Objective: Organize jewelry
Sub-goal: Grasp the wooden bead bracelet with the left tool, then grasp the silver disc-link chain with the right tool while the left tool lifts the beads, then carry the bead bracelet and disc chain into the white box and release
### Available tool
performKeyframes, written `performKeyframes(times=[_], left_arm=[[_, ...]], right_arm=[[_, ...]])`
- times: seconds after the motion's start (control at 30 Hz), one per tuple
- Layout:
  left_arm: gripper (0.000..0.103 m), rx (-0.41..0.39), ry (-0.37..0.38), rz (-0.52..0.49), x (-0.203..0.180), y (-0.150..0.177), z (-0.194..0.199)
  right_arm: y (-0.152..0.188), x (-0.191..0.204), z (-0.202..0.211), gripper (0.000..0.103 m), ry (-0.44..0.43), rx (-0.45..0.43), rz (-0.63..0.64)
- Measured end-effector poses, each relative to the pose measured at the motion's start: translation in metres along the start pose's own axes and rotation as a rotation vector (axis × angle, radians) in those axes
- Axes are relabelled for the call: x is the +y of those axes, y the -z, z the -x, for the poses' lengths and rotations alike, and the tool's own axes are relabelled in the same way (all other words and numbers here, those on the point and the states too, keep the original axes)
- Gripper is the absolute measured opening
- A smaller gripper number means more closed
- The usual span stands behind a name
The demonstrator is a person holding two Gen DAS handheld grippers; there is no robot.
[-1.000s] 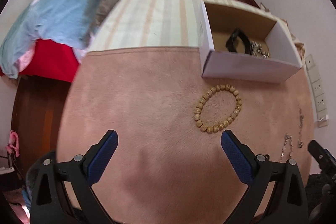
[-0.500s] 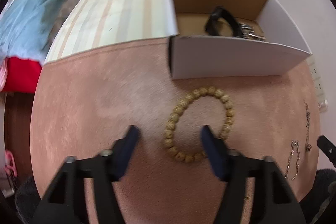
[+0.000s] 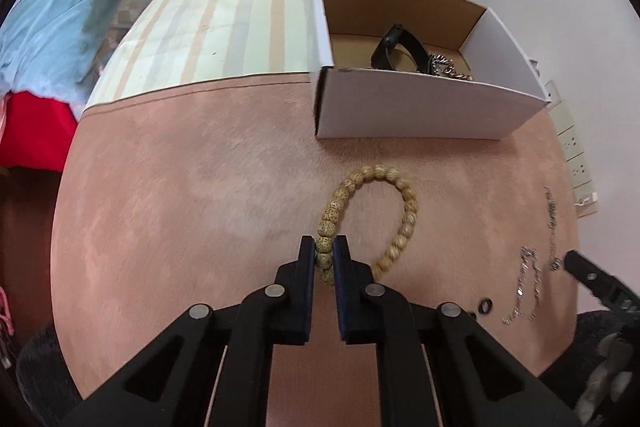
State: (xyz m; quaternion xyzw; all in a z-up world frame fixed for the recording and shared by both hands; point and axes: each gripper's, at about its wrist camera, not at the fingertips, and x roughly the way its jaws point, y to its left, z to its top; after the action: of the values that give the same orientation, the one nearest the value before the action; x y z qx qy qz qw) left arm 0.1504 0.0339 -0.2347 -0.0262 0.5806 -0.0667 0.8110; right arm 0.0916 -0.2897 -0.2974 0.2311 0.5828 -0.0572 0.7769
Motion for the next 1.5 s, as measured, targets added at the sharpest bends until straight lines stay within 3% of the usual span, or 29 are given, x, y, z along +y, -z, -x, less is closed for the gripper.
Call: performKeyframes(times=[0.23, 0.4, 0.43, 0.47, 0.53, 0.73, 1.0, 1.23, 1.5], left_arm=[[0.007, -0.011, 0.023, 0.025, 0.011, 0.029, 0.029], [0.007, 0.003, 0.01, 0.031, 0.016, 0.047, 0.031], [0.007, 0.006, 0.01, 0.033, 0.016, 0.049, 0.03], [0.007, 0.008, 0.01, 0.033, 0.015, 0.043, 0.026], [0.007, 0.007, 0.011, 0.034, 0.014, 0.043, 0.025], [0.007, -0.013, 0.029, 0.027, 0.011, 0.039, 0.034], [0.007, -0.077, 0.099, 0.045, 0.011, 0.016, 0.07], [0.007, -0.157, 0.15, 0.02, 0.002, -0.014, 0.111], [0.007, -0.264, 0.166, -0.081, -0.023, -0.085, 0.15]], right_arm=[[0.016, 0.032, -0.012, 0.084, -0.006, 0.024, 0.099], [0.028, 0.061, -0.024, 0.08, 0.109, 0.003, 0.238], [0.033, 0.066, -0.024, 0.069, 0.137, -0.023, 0.268], [0.035, 0.069, -0.021, 0.043, 0.129, -0.052, 0.279], [0.038, 0.074, -0.018, 0.005, 0.131, -0.073, 0.298], [0.034, 0.067, -0.014, 0.005, 0.009, -0.026, 0.243], [0.015, 0.063, 0.031, 0.005, -0.181, -0.049, 0.139], [-0.018, 0.078, 0.07, 0.005, -0.276, -0.096, 0.155], [-0.076, 0.12, 0.093, 0.004, -0.31, -0.154, 0.235]])
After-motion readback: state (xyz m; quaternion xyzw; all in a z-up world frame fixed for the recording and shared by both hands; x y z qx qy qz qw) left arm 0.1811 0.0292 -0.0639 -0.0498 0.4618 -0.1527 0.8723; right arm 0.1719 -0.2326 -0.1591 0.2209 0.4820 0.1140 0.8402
